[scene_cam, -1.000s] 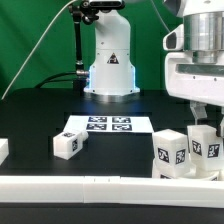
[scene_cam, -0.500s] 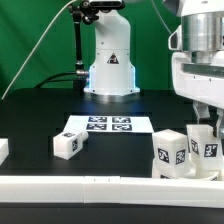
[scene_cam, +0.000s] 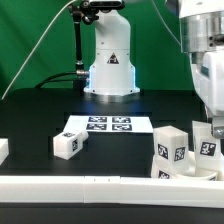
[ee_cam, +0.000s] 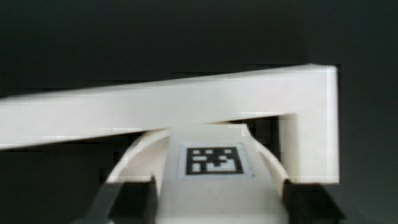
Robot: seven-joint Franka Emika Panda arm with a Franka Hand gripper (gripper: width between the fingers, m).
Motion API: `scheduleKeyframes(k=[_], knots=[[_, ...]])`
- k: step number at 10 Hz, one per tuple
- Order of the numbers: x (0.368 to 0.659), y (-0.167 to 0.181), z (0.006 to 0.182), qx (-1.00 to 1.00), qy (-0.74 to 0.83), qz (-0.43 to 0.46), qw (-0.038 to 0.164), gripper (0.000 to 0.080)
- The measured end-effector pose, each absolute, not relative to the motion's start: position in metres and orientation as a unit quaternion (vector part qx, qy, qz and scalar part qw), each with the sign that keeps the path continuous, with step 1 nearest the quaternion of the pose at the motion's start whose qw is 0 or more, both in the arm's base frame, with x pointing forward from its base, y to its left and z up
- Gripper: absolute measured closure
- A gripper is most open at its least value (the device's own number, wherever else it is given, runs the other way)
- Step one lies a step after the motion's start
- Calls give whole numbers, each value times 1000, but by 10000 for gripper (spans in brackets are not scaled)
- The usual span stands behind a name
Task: Assemble stool
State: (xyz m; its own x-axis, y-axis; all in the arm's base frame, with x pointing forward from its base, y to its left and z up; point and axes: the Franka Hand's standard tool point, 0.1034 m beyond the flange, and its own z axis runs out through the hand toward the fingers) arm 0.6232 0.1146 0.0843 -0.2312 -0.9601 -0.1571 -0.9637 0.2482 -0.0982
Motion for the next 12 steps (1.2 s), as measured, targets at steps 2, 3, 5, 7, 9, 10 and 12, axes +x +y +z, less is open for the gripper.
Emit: scheduleKeyframes(k=[2,3,5,7,9,10,12], knots=[[623,114,84,-518,848,20,109,459],[624,114,84,-500,859,23,110,459],[623,114,83,-511,852,22,110,459],[625,114,88,-548,828,19,113,190],[629,116,102,-571,811,15,127,158],[631,117,106,-603,787,10,132,152],[631,117,106,-643,754,3,132,151]])
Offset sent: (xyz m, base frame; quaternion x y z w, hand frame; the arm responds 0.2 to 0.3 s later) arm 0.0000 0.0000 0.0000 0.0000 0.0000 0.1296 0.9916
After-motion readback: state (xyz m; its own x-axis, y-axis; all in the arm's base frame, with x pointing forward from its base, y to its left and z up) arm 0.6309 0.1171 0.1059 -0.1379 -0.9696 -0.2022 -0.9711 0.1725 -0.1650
